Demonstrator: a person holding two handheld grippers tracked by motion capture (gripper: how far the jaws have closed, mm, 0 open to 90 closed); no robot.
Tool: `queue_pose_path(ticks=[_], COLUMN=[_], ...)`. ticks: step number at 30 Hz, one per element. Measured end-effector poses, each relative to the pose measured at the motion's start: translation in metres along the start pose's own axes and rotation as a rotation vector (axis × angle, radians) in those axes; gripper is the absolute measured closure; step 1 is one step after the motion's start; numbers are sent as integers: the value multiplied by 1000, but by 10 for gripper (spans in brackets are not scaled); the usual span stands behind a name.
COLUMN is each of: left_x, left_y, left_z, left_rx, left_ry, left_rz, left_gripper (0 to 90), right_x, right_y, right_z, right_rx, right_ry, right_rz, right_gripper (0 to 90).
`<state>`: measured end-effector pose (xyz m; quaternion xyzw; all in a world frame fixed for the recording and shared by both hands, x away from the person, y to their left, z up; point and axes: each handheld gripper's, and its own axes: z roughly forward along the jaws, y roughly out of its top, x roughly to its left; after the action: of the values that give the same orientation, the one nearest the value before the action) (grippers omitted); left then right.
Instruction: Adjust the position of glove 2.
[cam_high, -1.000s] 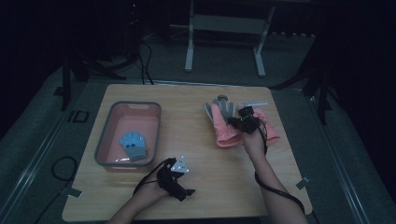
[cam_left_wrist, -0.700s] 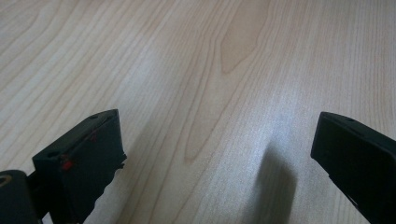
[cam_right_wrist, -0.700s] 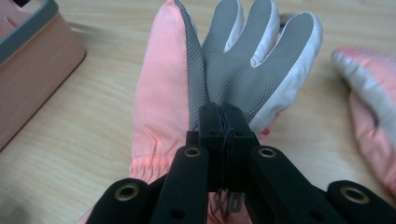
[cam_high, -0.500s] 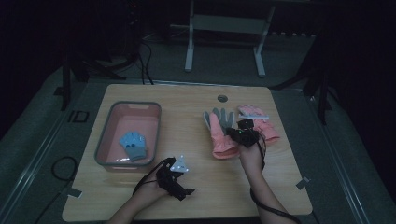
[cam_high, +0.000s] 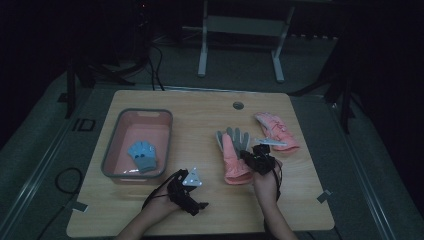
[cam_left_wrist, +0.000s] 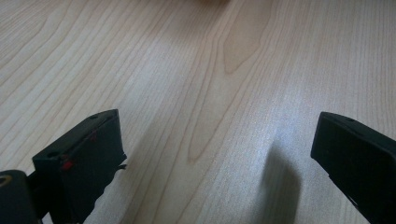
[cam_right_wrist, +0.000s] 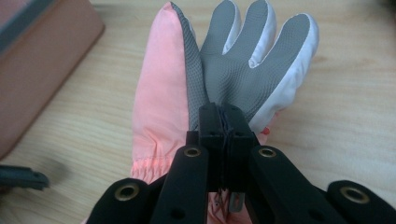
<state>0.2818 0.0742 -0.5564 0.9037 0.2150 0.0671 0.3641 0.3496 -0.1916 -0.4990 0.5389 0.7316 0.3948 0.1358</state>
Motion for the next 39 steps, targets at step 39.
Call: queue_pose_path(ticks=[39], left_x=[1], left_y=[0], left_z=[1], left_rx=[-1], left_ry=[-12], left_rz=[-11], left_gripper=[26], right_x=[-60], right_y=[20], right_z=[-22], right_rx=[-5], right_ry=[-69], right_rz=[-144], right_gripper=[698])
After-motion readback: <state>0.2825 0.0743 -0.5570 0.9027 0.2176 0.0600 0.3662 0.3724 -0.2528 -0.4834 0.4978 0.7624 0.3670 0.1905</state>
